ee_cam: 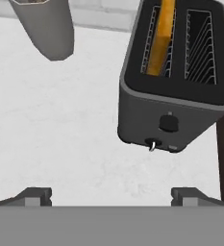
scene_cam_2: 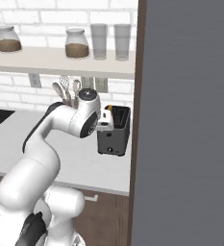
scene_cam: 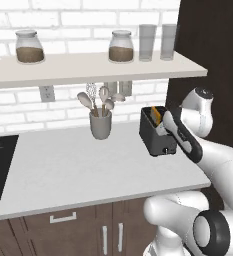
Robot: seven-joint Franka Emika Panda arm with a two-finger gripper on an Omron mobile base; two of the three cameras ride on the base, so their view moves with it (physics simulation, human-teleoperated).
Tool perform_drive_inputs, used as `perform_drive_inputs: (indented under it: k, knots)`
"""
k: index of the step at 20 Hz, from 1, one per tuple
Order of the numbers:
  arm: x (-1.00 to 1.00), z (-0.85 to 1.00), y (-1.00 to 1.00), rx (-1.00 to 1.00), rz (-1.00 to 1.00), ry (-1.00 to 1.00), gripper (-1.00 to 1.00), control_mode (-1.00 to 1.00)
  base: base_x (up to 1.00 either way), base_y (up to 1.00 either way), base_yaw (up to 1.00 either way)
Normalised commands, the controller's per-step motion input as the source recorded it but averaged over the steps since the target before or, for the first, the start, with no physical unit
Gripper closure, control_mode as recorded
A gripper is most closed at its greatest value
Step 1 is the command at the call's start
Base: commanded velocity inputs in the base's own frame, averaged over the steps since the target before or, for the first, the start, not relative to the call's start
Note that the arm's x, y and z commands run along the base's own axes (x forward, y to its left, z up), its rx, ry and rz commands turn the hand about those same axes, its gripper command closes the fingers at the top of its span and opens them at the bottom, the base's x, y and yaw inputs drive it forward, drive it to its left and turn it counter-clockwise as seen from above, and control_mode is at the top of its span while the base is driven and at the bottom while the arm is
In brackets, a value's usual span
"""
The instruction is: Start the toaster. Once the lever pops up, take the bread to the plate on the dining counter.
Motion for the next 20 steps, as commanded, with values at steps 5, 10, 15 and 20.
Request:
perform_drive_inputs:
  k: [5, 10, 15, 20]
  knots:
    - [0.2, -0.27, -0.22, 0.0, 0.0, 0.04, -1.0, -1.0, 0.0, 0.0, 0.0]
    - [0.28, -0.37, 0.0, 0.0, 0.0, 0.01, -1.0, -1.0, 0.0, 0.0, 0.0]
    - [0.48, -0.35, 0.0, 0.0, 0.0, 0.06, -1.0, -1.0, 0.0, 0.0, 0.0]
    - [0.46, -0.21, 0.0, 0.0, 0.0, 0.04, -1.0, -1.0, 0.0, 0.0, 0.0]
